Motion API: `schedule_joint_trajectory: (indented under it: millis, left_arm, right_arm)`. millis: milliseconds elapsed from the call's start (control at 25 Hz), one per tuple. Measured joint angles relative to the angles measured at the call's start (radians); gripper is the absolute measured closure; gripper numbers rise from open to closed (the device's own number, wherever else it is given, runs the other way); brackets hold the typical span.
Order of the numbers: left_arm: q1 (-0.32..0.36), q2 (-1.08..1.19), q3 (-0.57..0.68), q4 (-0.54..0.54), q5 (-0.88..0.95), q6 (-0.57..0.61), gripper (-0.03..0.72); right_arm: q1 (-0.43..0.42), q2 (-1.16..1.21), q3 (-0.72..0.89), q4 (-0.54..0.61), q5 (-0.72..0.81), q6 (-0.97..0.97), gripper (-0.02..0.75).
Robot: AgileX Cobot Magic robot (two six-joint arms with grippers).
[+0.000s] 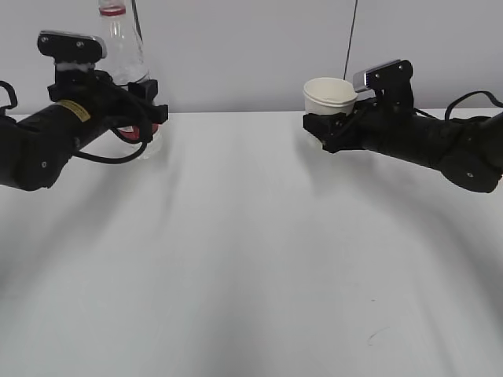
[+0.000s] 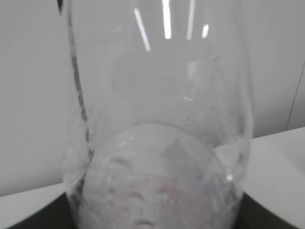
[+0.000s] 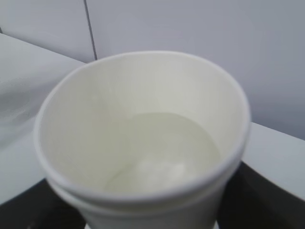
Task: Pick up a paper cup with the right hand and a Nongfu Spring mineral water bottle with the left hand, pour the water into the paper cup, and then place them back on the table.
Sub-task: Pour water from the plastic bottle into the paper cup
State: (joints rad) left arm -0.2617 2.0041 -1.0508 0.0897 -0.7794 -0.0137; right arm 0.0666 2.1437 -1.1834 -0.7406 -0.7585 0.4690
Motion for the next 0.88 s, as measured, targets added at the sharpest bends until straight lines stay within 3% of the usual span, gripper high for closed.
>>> schedule_joint_trajectory:
  millis: [440, 880]
  left_arm:
    - [0.000, 0.009, 0.000, 0.000, -0.022, 0.000, 0.351]
    - [0.000, 0.009, 0.000, 0.005, -0.023, 0.000, 0.351]
  right_arm:
    - [-0.002, 0.108, 0.000, 0.225, -0.036, -0.104, 0.227]
    - [-0.002, 0.220, -0.006, 0.279, -0.143, -0.122, 0.227]
